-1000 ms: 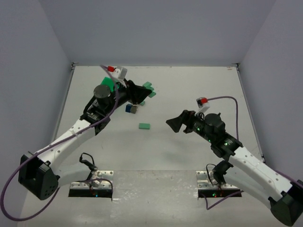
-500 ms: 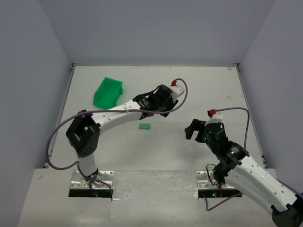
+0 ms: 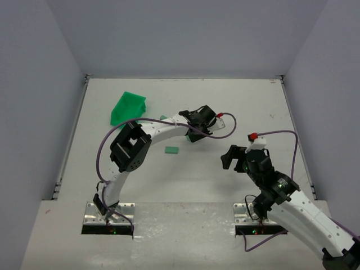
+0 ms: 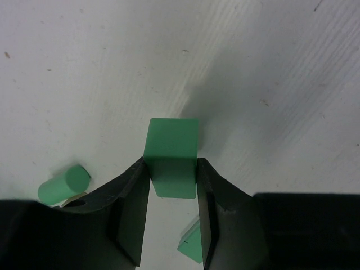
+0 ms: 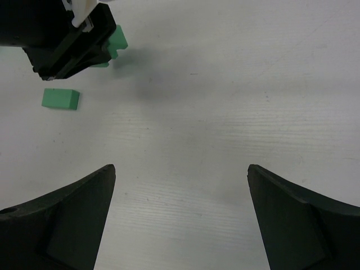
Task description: Build the wood block tower
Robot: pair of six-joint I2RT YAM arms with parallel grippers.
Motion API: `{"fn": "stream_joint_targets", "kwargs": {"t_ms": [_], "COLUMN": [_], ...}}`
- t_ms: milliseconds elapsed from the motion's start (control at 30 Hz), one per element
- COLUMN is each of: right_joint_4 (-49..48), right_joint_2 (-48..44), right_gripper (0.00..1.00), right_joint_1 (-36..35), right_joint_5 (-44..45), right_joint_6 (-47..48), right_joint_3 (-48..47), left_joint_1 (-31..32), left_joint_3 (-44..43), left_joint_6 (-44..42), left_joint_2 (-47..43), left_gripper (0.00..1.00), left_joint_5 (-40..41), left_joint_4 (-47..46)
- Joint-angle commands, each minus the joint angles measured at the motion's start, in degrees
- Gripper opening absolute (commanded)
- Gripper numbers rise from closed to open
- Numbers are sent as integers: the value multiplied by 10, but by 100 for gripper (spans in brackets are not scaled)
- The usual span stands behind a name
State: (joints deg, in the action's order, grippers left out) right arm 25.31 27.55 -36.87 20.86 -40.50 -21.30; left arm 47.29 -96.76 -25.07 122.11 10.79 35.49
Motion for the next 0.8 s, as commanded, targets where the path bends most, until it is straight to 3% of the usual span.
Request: {"fn": "stream_joint_targets", "kwargs": {"t_ms": [0, 433, 633, 767], "right_joint_4": [-4, -5, -5, -4], "right_joint_2": [-10, -4, 0, -2], "right_gripper": [99, 99, 99, 99], "right_joint_1": [1, 0, 1, 1], "right_joint_5": [13, 20, 21, 28], "right_joint_6": [5, 19, 23, 22], "right_joint_3": [4, 1, -3, 0], "left_joint_1": [-1, -1, 0, 0], "left_joint_3": [-20, -46, -37, -10], "left_joint_6": [-53, -85, -54, -35], "left_joint_2": [8, 62, 34, -3], "left_gripper": [0, 0, 0, 0], "left_joint_5": [-28, -65, -65, -131], "left_joint_4": [18, 63, 75, 104]}}
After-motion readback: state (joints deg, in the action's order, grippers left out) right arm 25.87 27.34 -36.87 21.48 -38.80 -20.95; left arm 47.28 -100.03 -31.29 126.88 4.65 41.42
